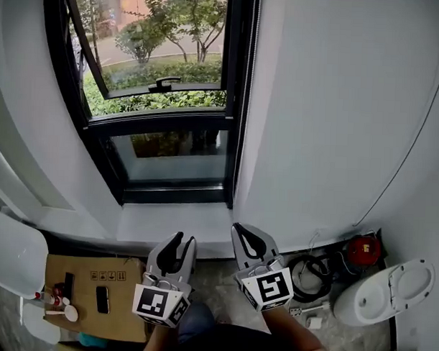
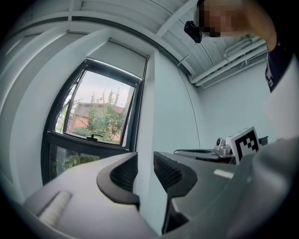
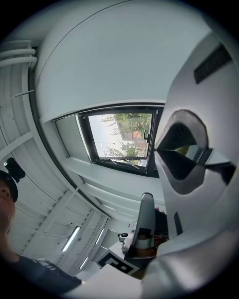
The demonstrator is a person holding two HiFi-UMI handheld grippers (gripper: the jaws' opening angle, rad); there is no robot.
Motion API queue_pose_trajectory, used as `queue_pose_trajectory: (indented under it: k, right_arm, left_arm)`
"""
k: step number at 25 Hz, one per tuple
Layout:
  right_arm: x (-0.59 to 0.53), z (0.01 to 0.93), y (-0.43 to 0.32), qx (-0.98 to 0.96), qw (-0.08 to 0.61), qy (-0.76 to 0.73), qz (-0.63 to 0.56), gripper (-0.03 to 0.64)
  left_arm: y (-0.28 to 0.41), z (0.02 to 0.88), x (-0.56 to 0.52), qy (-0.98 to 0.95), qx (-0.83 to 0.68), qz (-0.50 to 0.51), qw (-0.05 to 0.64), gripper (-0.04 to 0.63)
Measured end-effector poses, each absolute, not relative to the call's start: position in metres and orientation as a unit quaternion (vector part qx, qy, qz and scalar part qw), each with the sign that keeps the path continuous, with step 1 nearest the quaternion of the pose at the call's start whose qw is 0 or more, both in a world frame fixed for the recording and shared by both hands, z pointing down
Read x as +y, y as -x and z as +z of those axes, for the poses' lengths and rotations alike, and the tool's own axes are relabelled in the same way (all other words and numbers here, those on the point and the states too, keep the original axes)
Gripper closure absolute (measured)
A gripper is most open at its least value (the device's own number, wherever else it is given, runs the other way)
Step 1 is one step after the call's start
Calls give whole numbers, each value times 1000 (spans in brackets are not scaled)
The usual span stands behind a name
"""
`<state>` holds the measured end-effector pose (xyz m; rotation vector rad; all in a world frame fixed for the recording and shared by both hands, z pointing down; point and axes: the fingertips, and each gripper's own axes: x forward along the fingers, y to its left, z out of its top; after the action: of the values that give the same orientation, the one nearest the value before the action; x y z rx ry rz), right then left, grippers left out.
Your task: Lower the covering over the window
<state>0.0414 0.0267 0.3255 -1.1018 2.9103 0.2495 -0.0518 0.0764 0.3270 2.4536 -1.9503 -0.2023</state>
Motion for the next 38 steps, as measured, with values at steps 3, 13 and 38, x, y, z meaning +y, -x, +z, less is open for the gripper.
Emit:
queue_pose_trajectory:
  k: [3, 13, 38]
  right_arm:
    - [14, 325, -45, 926, 2, 367, 83, 604]
    - [-93, 311, -25, 901, 4, 419, 115, 604]
    - [-295, 305, 35, 811, -6, 572, 121, 604]
  left_arm:
    - [48, 330, 52, -794, -605, -62, 5, 504]
    - [63, 314, -73, -826, -560, -70, -12, 505]
    - [69, 319, -336, -927, -373, -37, -11, 505]
